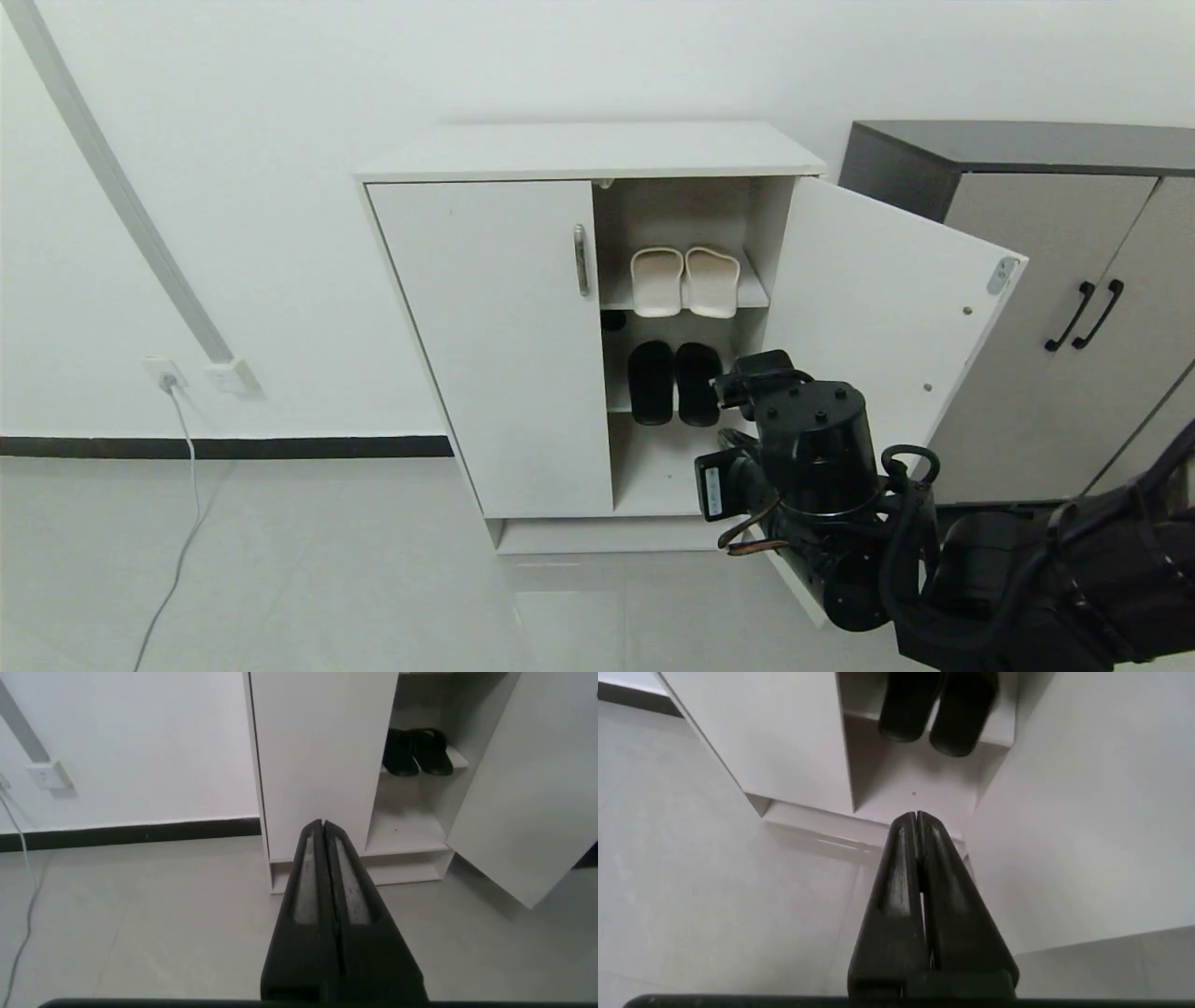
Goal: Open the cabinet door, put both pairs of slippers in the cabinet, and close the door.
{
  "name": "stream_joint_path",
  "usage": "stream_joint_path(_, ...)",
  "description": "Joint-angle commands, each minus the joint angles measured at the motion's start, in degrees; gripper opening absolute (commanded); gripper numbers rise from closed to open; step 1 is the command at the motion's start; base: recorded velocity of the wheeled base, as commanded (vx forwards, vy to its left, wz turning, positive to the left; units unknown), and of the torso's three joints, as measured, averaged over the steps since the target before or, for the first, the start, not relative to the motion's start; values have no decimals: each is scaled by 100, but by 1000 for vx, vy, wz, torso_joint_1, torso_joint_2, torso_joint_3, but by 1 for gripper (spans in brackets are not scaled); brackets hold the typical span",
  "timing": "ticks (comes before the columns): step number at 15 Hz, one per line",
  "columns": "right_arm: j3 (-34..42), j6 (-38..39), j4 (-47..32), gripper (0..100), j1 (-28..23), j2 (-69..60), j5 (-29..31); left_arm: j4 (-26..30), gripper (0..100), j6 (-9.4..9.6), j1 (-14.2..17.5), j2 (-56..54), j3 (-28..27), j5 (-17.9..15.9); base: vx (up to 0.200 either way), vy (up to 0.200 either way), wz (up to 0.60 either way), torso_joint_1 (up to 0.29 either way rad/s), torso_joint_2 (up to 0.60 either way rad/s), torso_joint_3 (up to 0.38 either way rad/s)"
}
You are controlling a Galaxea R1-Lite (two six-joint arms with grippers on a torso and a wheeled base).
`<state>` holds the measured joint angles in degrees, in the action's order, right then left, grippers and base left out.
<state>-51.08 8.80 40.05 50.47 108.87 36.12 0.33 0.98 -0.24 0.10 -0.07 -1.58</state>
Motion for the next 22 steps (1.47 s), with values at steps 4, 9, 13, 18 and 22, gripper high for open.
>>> stream_joint_path(4,10,-1,-6,0,7,11,0,2,0,8,7,-1,-1,0,0,0,0,129,-463,-331)
stream_joint_path(9,19,-1,-6,0,-11,11,0,2,0,8,-2,-1,-1,0,0,0,0,174,-491,-323)
stream_joint_path(13,19,-1,-6,0,-11,11,0,2,0,8,7,-1,-1,0,0,0,0,199,-519,-318)
stream_joint_path(18,19,8,-6,0,-20,11,0,2,0,8,7,-1,-1,0,0,0,0,233,-550,-323)
stream_joint_path(22,10,-1,-6,0,-37,11,9,2,0,8,-2,-1,-1,0,0,0,0,255,-596,-340)
